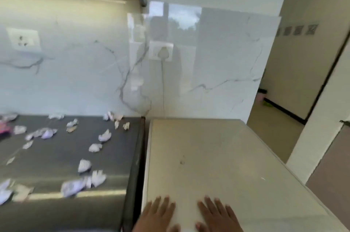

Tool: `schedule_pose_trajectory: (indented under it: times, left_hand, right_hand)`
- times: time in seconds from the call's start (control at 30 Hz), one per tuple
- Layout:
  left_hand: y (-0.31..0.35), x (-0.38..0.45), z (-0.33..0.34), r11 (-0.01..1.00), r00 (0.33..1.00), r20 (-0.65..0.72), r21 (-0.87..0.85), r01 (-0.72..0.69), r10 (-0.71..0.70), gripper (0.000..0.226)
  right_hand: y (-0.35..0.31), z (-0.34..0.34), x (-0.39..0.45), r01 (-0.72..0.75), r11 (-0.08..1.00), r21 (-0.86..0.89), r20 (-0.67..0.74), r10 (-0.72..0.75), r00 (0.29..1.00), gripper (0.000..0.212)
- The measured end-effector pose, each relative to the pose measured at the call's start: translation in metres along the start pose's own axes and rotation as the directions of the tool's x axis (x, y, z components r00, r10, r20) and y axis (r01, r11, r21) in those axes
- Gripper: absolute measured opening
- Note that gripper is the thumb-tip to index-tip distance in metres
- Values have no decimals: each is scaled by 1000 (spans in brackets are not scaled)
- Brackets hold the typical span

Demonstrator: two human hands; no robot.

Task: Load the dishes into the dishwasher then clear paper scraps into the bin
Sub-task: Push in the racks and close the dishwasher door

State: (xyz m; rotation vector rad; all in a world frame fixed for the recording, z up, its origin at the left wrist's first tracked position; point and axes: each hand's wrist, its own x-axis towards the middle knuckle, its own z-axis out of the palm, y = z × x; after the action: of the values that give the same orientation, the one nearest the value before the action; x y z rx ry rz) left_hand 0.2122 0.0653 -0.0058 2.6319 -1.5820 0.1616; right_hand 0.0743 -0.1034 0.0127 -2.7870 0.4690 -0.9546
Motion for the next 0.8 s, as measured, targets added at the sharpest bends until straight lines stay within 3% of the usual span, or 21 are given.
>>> schedule_pose_trajectory:
  times: [0.03, 0.07, 0.1, 0.17, 0.27, 0.4, 0.57, 0.8]
  left_hand:
    - [8, -15, -9, 999, 999, 19, -14, 49, -49, 61]
    - [12, -32, -16, 996, 996, 36, -6, 83, -83, 64]
    - [23, -52, -19, 992, 992, 36, -18, 122, -121, 65]
    - [38, -76, -33, 987, 986, 62, -33, 158, -156, 74]
    - [51, -99, -43, 983, 979, 99, 48, 175, -179, 109]
    - [49, -97, -52, 980, 972, 163, 134, 149, -170, 105]
    - [57, -90, -28, 967, 975, -13, 130, 220, -220, 112]
    - [52, -82, -9, 967, 960, -192, 113, 229, -205, 97]
  right_hand:
    - [11, -17, -22, -70, 991, -111, 123, 84, 989, 69]
    - [31, -34, -21, 15, 983, -185, 292, 40, 956, 63]
    - [44, -47, -36, 50, 970, -237, 413, 54, 909, 64]
    - [71, -68, -50, 24, 960, -279, 497, 124, 859, 81]
    - [98, -98, -68, 40, 953, -300, 526, 131, 840, 81]
    - [105, -105, -67, 86, 956, -282, 610, 110, 785, 84]
    - [114, -89, -53, 120, 948, -295, 559, 69, 826, 66]
    - [116, -84, -53, 105, 955, -279, 514, 56, 856, 82]
